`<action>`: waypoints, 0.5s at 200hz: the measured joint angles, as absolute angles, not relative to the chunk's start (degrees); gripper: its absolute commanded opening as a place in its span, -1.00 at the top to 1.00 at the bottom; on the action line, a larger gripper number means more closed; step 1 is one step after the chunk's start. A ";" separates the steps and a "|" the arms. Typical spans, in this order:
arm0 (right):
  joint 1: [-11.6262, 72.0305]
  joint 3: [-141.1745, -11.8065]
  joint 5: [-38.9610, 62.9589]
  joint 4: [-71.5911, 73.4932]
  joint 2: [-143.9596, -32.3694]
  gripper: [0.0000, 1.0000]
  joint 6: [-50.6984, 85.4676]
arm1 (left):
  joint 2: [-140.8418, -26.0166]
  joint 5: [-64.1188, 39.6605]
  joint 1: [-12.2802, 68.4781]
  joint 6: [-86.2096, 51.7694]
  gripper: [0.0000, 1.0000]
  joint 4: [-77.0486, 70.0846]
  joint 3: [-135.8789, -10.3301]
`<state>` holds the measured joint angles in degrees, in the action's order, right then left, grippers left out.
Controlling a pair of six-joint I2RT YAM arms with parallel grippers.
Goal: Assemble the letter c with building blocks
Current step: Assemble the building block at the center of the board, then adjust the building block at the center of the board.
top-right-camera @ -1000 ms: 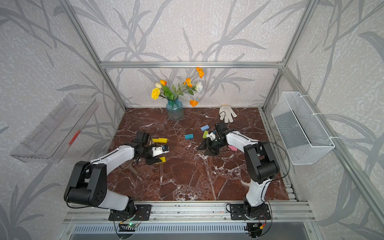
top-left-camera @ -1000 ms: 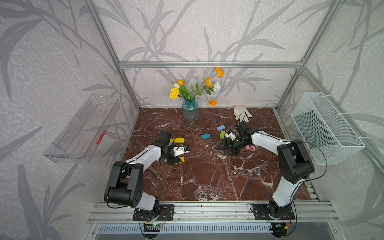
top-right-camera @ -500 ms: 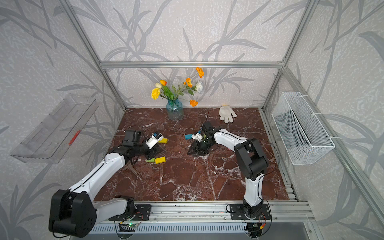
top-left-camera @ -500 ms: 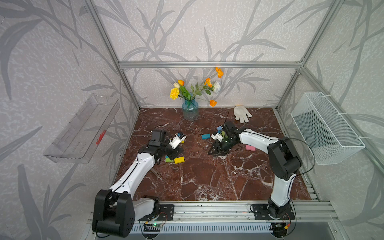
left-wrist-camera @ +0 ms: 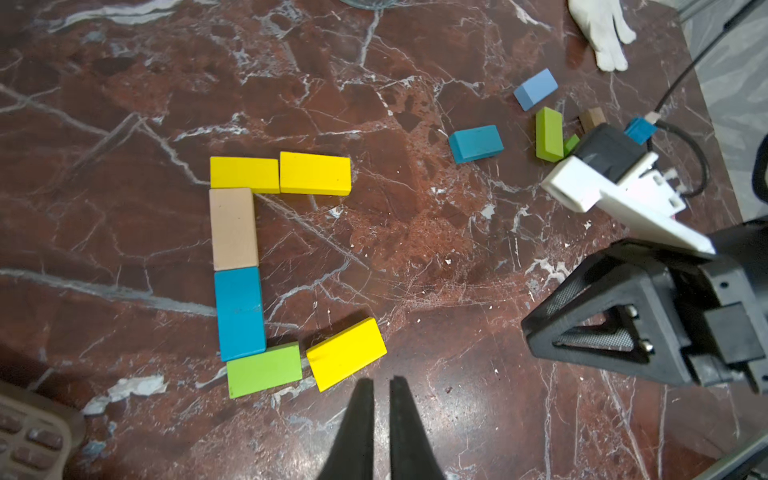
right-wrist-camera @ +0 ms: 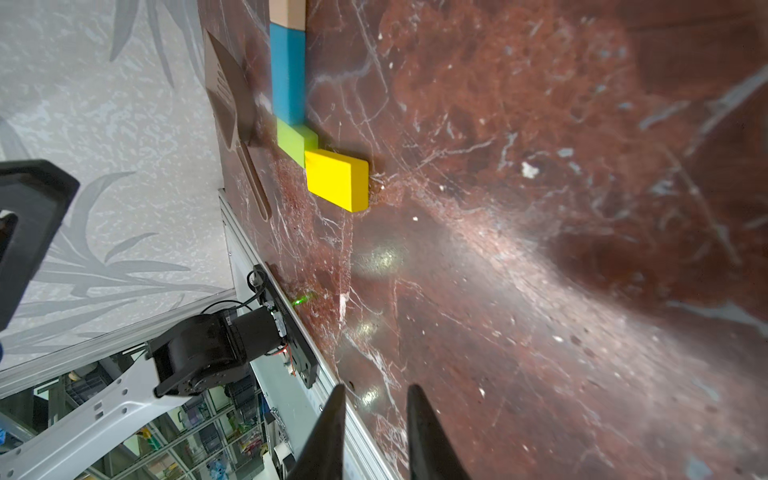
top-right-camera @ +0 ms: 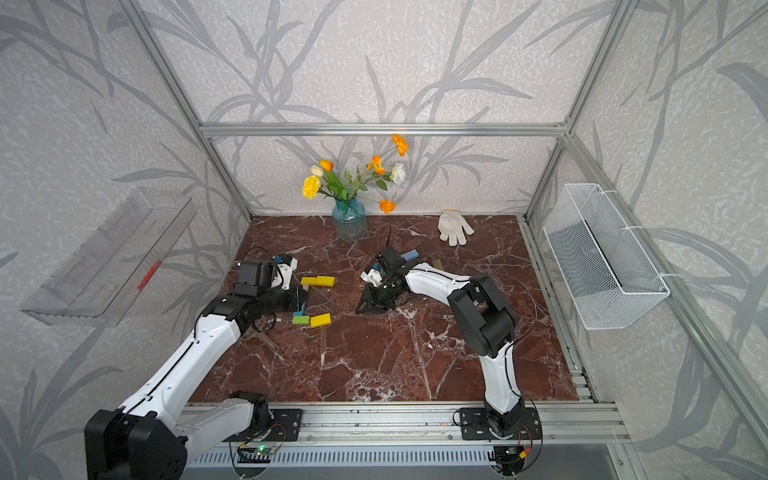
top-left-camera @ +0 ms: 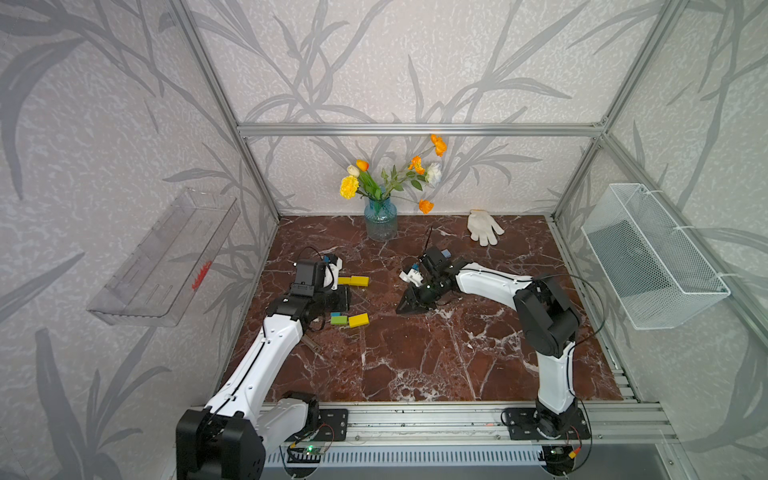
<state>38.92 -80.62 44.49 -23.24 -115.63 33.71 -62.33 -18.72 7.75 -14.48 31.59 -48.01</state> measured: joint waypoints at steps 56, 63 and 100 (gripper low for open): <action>41.58 -80.66 41.01 -16.51 -117.56 0.58 41.54 | -63.40 -20.82 7.75 -25.47 1.00 36.80 -48.14; 41.80 -80.88 40.75 -16.19 -118.08 0.59 42.11 | -63.42 -20.99 7.75 -26.52 1.00 36.93 -47.88; 42.72 -83.48 39.38 -15.62 -121.27 0.61 43.72 | -64.86 -21.47 7.75 -29.52 1.00 38.04 -46.24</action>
